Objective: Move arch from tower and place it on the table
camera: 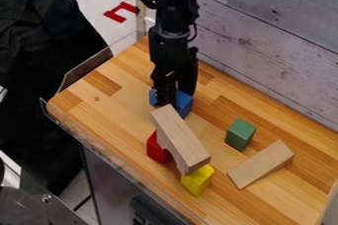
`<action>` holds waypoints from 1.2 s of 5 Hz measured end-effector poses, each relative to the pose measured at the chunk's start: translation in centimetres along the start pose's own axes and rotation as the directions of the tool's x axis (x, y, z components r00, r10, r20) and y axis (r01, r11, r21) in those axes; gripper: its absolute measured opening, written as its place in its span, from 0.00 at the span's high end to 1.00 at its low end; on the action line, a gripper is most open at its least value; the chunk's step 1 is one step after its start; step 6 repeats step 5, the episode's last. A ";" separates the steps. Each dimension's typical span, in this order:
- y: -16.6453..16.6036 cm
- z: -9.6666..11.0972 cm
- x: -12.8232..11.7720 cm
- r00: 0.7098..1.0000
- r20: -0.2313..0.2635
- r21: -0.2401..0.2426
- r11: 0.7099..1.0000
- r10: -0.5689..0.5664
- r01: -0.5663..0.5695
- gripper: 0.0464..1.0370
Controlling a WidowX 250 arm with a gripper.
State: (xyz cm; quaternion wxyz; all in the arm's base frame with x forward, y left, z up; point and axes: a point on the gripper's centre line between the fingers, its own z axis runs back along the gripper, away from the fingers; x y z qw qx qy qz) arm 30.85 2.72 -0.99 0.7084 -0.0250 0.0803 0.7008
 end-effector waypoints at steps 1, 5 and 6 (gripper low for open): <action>-1.1 1.4 0.0 0.992 0.050 0.007 0.993 -0.117 0.117 0.03; 0.7 13.4 -4.1 0.647 0.179 -0.127 0.634 -0.741 0.762 0.04; 0.7 13.4 -4.1 0.647 0.179 -0.127 0.634 -0.741 0.762 0.04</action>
